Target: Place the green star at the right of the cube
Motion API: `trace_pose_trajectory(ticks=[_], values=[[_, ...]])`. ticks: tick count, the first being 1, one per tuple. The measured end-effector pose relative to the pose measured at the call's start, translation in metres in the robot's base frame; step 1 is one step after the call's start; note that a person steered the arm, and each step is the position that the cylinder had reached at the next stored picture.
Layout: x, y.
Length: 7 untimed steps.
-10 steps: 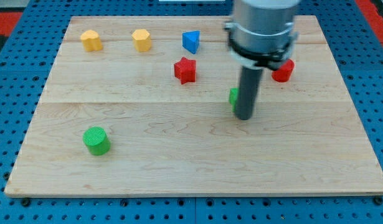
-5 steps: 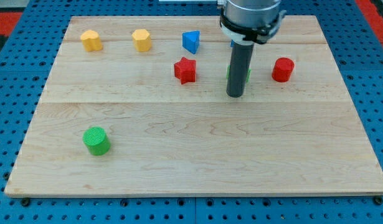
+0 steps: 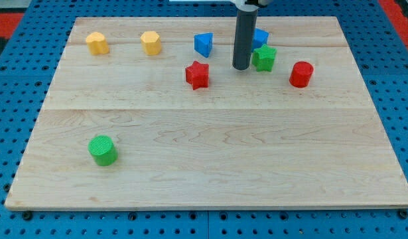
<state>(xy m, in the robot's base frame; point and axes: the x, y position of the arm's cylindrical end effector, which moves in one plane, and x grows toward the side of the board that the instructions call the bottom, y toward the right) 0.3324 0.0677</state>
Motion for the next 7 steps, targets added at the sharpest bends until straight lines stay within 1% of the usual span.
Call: trace_pose_trajectory(ticks=[1,2,3,4,5,6,7], values=[[-0.010,0.042],[-0.043,0.075],[-0.041,0.087],[0.000,0.087],[0.011,0.095],[-0.005,0.137],[-0.028,0.137]])
